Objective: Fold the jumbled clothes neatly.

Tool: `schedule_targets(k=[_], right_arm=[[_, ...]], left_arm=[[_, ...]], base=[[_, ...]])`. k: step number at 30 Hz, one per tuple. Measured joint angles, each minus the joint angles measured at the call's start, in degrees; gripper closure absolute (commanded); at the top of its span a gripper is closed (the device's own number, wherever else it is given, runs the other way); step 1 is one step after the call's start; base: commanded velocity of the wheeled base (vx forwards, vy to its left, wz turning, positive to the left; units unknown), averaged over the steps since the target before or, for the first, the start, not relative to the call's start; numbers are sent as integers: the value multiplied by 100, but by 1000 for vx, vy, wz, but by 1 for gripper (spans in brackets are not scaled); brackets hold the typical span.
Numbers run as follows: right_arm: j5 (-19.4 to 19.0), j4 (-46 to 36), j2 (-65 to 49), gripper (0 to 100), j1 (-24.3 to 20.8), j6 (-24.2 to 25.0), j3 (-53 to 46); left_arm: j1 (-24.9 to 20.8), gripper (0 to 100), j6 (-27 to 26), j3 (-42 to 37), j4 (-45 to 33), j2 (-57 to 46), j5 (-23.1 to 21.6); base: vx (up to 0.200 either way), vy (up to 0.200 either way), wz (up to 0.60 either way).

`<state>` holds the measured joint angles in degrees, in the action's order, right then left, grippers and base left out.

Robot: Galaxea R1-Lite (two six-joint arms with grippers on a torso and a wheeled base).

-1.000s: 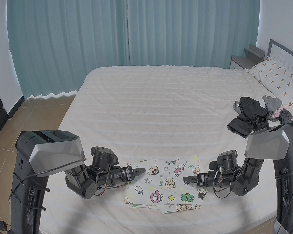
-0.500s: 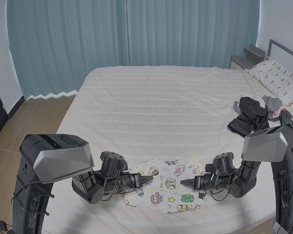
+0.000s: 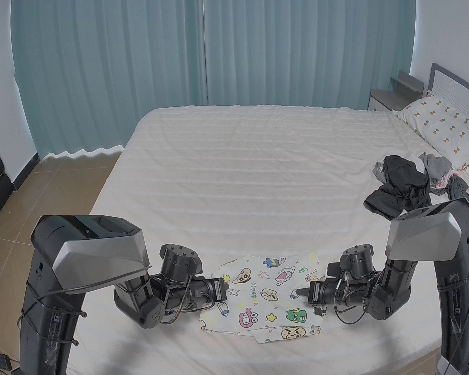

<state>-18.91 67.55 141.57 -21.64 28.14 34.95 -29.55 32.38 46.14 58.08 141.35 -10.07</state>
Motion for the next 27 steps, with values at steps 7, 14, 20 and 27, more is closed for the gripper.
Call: schedule_targets(k=[7,14,20,27], right_arm=[[-2,83,-45,100,-35,40,-108],[-2,83,-48,100,-40,44,-94],[-5,85,-56,100,-49,44,-91],[-6,90,-61,100,-51,41,-45]], left_arm=[[-35,100,299,-37,241,-6,90],[-40,100,319,-67,296,-22,88],[-43,100,319,-108,380,-33,88],[-32,100,435,-26,380,-23,241]], base=[[0,0,0],[-200,0,0],[-67,0,0],[0,0,0]])
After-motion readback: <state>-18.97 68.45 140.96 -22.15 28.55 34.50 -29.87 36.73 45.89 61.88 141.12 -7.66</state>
